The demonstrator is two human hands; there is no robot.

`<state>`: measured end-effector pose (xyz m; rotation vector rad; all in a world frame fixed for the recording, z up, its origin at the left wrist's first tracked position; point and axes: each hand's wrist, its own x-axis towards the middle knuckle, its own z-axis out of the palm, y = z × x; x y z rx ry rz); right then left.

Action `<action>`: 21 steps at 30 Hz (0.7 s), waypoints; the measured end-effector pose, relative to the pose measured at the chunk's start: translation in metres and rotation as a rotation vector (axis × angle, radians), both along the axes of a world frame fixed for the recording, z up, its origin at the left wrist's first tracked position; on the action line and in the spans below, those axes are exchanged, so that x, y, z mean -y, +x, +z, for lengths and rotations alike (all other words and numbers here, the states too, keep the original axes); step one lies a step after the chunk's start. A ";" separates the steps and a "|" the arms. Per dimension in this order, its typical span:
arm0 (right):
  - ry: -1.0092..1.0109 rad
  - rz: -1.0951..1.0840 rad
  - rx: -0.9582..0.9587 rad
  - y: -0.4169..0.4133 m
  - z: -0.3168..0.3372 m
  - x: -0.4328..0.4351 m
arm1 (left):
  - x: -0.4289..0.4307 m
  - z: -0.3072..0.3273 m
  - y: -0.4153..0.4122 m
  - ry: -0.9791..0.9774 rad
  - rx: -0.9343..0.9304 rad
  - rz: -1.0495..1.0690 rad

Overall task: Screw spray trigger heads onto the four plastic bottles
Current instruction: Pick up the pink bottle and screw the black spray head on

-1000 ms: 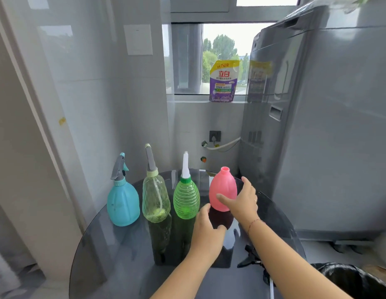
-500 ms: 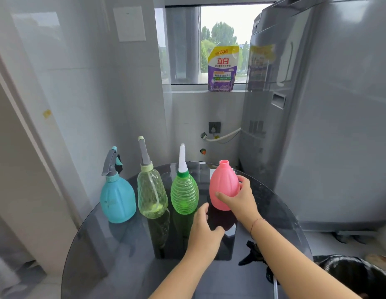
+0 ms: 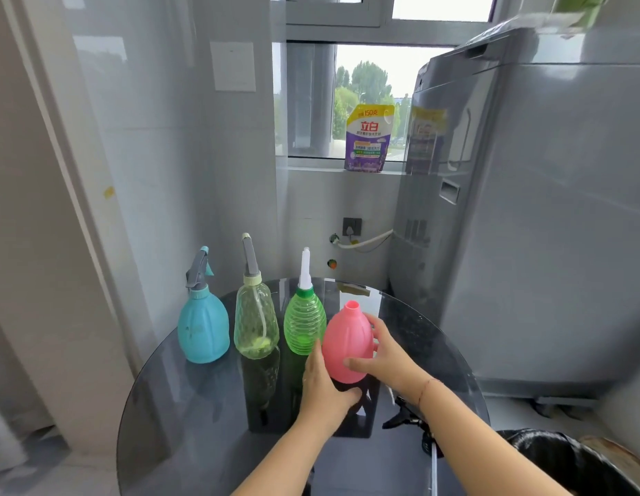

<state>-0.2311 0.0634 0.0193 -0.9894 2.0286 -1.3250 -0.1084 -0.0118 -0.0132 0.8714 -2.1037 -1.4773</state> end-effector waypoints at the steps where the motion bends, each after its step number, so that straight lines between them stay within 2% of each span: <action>1: 0.000 0.020 0.003 0.003 0.000 0.000 | 0.002 0.001 -0.001 0.006 -0.014 0.009; 6: 0.009 0.149 0.077 0.021 0.002 -0.013 | 0.011 -0.005 0.010 0.037 -0.103 0.107; 9: 0.084 0.185 0.042 0.030 0.010 -0.025 | 0.006 -0.008 0.026 0.025 -0.136 0.154; 12: 0.185 -0.044 -0.159 0.030 0.023 -0.039 | -0.005 -0.008 0.042 0.001 -0.128 0.151; 15: 0.466 -0.324 -0.386 0.019 0.034 -0.064 | -0.017 -0.005 0.057 -0.012 -0.105 0.120; 18: 0.745 -0.387 -0.405 0.017 0.035 -0.090 | -0.027 -0.002 0.069 -0.017 -0.083 0.099; 21: 0.857 -0.363 -0.356 0.029 0.027 -0.107 | -0.042 -0.001 0.082 -0.032 -0.070 0.073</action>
